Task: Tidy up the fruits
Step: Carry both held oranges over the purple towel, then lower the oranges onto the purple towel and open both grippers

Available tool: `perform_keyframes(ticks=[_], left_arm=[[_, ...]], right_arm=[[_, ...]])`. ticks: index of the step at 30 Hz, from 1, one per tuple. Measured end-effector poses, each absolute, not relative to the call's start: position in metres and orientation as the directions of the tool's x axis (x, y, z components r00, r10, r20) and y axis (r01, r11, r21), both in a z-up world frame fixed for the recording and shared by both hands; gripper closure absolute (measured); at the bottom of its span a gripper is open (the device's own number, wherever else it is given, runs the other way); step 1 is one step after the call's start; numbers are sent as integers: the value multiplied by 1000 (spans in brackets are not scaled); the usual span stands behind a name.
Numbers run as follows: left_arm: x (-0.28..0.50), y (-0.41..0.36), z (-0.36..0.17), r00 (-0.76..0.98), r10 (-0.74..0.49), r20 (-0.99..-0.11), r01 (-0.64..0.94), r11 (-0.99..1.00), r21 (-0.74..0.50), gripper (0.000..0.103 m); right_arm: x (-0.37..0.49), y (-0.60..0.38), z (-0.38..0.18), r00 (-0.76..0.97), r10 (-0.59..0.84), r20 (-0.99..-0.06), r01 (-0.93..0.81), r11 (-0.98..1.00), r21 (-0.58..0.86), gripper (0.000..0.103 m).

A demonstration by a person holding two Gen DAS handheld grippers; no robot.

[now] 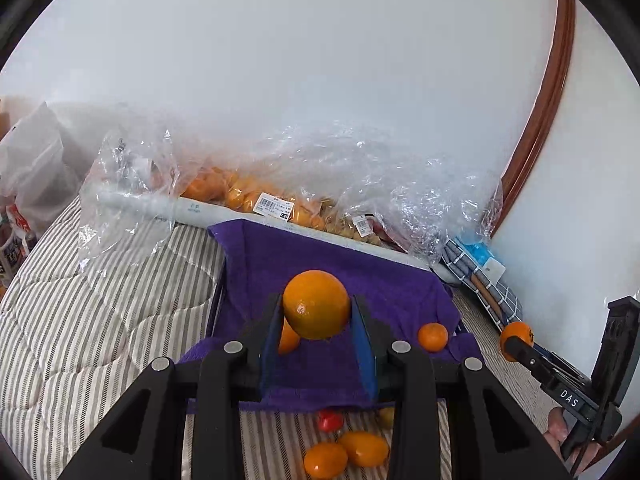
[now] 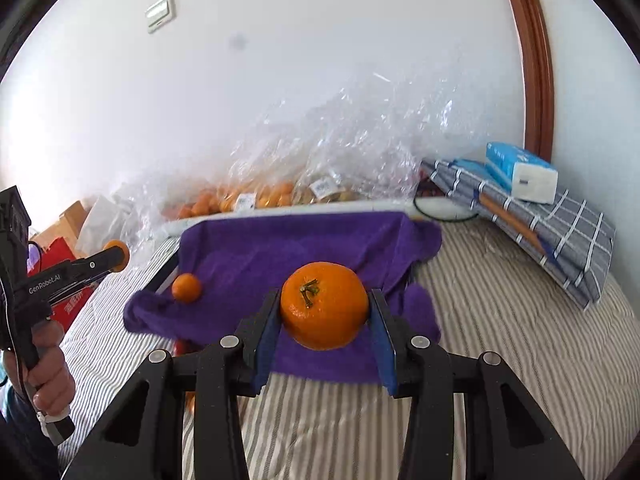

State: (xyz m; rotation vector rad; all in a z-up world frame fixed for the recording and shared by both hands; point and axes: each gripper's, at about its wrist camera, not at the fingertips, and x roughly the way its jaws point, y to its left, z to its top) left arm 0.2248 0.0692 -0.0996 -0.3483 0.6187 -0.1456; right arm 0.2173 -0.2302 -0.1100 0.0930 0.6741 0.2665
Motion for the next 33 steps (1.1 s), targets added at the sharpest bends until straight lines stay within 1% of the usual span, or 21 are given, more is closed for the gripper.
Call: perform_keyframes(ticks=[3, 7, 12, 16, 20, 27, 33], left_arm=[[247, 60, -108, 788, -256, -560, 26, 922, -386, 71], [263, 49, -129, 763, -268, -589, 18, 919, -394, 71], [264, 36, -147, 731, -251, -634, 44, 946, -323, 71], [267, 34, -158, 698, -272, -663, 49, 941, -334, 71], [270, 30, -164, 681, -259, -685, 45, 948, -314, 71], [268, 25, -163, 666, -262, -698, 55, 951, -305, 71], [269, 22, -164, 664, -241, -708, 50, 959, -279, 71]], right_arm=[[235, -232, -108, 753, 257, -606, -208, 966, 152, 61], [258, -231, -122, 729, 260, -634, -216, 965, 148, 61], [270, -229, -150, 676, 257, -691, -220, 965, 143, 61], [273, -225, -163, 630, 285, -723, -240, 956, 167, 61], [275, -221, -173, 611, 245, -753, -236, 964, 122, 61], [278, -225, -174, 606, 250, -755, -225, 964, 139, 60], [273, -231, -167, 631, 266, -729, -219, 962, 162, 59]])
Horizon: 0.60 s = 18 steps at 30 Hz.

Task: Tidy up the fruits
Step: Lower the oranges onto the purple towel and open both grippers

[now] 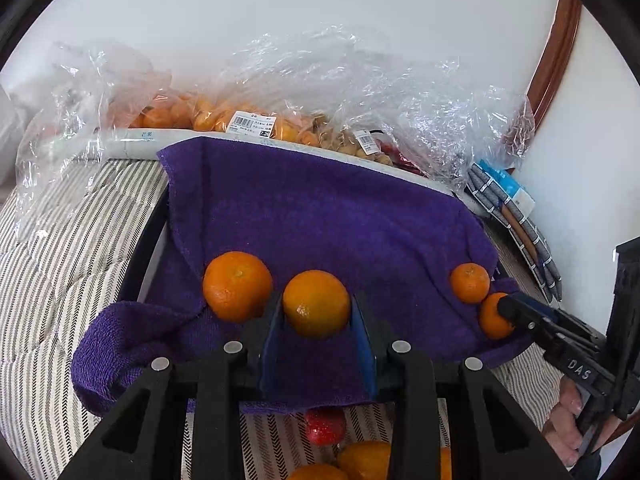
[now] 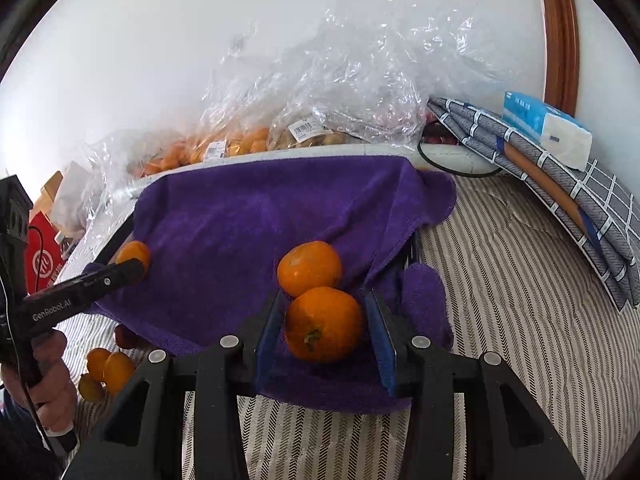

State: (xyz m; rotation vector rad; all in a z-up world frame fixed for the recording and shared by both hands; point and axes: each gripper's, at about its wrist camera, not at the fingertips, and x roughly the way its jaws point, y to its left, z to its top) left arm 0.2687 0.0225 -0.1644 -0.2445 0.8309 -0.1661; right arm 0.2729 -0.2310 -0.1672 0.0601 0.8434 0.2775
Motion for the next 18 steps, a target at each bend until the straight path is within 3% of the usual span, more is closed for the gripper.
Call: perform_keyframes(ticks=[12, 18], left_arm=[[270, 20, -165, 655, -232, -719, 57, 964, -260, 71], [265, 25, -158, 677, -241, -695, 58, 959, -276, 62]], right_arm=[[259, -233, -156, 722, 248, -646, -200, 968, 149, 55], [253, -237, -146, 771, 218, -598, -184, 976, 118, 55]])
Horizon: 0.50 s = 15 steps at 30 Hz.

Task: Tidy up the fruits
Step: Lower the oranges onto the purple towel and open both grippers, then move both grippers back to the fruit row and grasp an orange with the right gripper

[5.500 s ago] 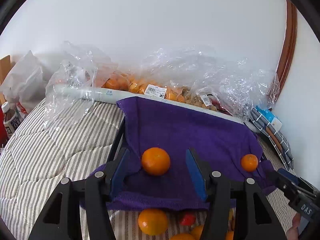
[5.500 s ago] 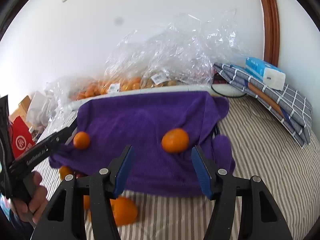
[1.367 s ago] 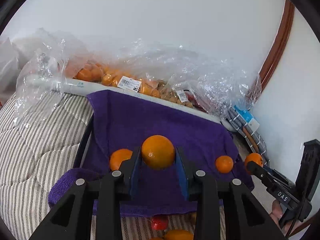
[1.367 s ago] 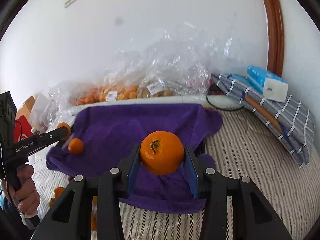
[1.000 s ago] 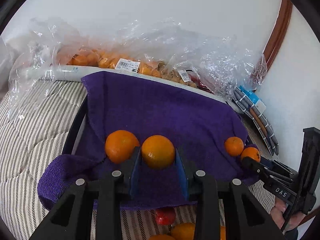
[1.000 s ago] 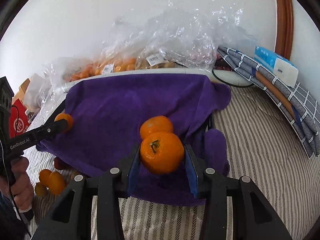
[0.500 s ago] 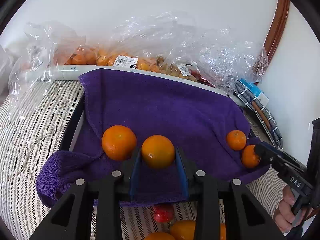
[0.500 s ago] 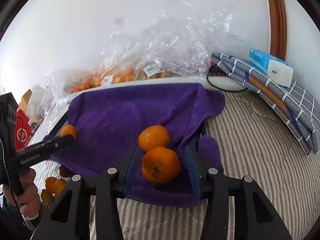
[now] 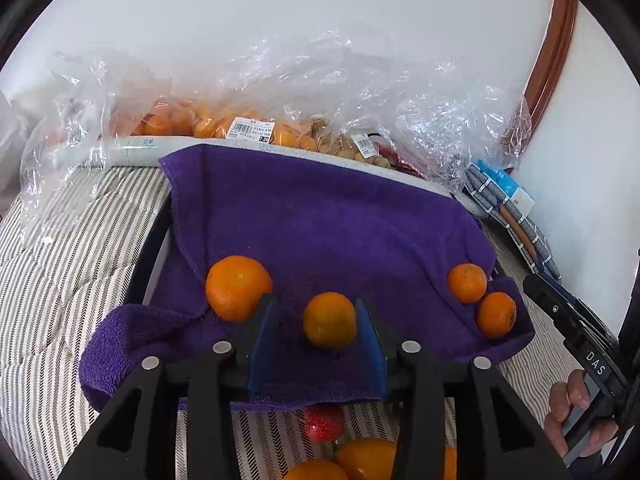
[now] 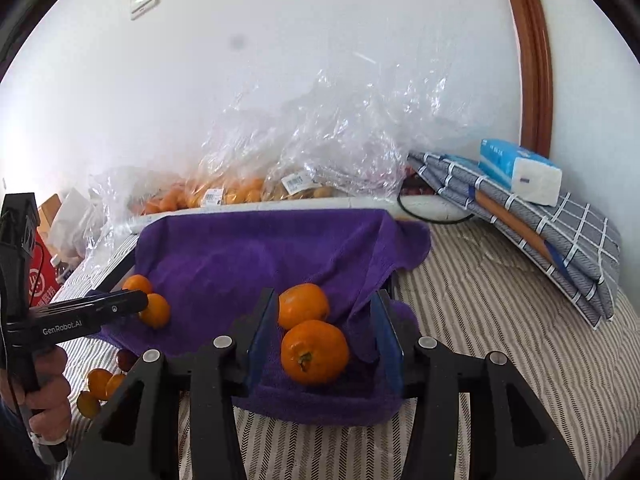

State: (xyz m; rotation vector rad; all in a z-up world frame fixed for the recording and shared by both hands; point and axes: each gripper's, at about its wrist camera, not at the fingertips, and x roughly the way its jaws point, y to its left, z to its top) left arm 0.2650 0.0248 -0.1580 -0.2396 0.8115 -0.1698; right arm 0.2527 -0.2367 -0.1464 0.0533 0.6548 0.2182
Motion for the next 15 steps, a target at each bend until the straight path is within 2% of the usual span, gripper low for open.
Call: perform_keyframes(ticks=[3, 7, 15], left_arm=[[260, 28, -151, 698, -248, -672, 63, 956, -288, 58], [250, 31, -143, 733, -246, -634, 68, 954, -292, 56], [232, 32, -145, 767, -196, -611, 53, 968, -244, 56]], right_arm=[[253, -240, -141, 780, 190, -597, -147, 982, 120, 55], [248, -243, -137, 745, 174, -644, -92, 983, 159, 55], [205, -224, -125, 733, 186, -655, -108, 982, 157, 55]])
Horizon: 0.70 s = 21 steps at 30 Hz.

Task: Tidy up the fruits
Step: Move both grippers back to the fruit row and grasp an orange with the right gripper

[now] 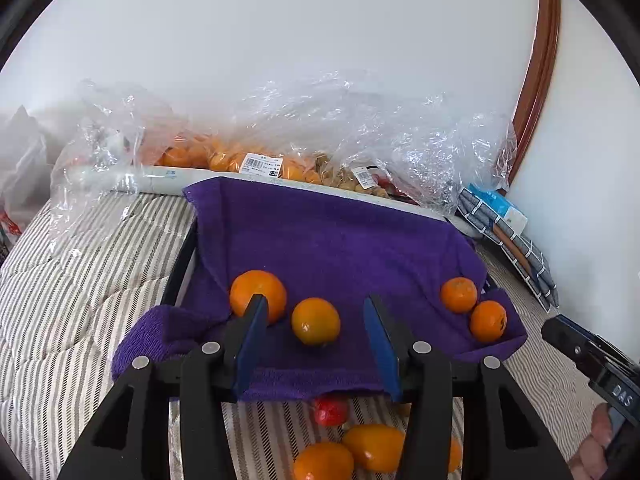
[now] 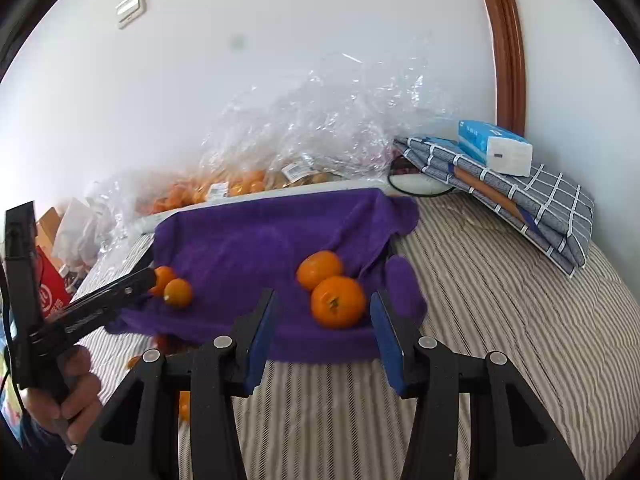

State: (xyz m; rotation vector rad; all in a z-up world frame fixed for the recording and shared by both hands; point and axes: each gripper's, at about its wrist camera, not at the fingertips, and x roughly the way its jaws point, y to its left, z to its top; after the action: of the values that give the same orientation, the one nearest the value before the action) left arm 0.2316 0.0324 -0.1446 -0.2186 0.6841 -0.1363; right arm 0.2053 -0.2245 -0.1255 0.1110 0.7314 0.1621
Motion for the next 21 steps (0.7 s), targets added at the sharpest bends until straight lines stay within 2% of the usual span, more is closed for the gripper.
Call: perform_keyframes(ticks=[6, 13, 21], left_arm=[[204, 54, -143, 797, -154, -584, 19, 973, -230, 56], [181, 88, -148, 784, -94, -613, -60, 972, -226, 56], [163, 116, -152, 766, -61, -640, -128, 961, -245, 56]], right_arm=[[178, -198, -128, 710, 185, -679, -152, 982, 109, 55], [161, -177, -144, 663, 235, -711, -185, 971, 149, 60], [151, -150, -161, 618, 264, -740, -231, 961, 151, 61]])
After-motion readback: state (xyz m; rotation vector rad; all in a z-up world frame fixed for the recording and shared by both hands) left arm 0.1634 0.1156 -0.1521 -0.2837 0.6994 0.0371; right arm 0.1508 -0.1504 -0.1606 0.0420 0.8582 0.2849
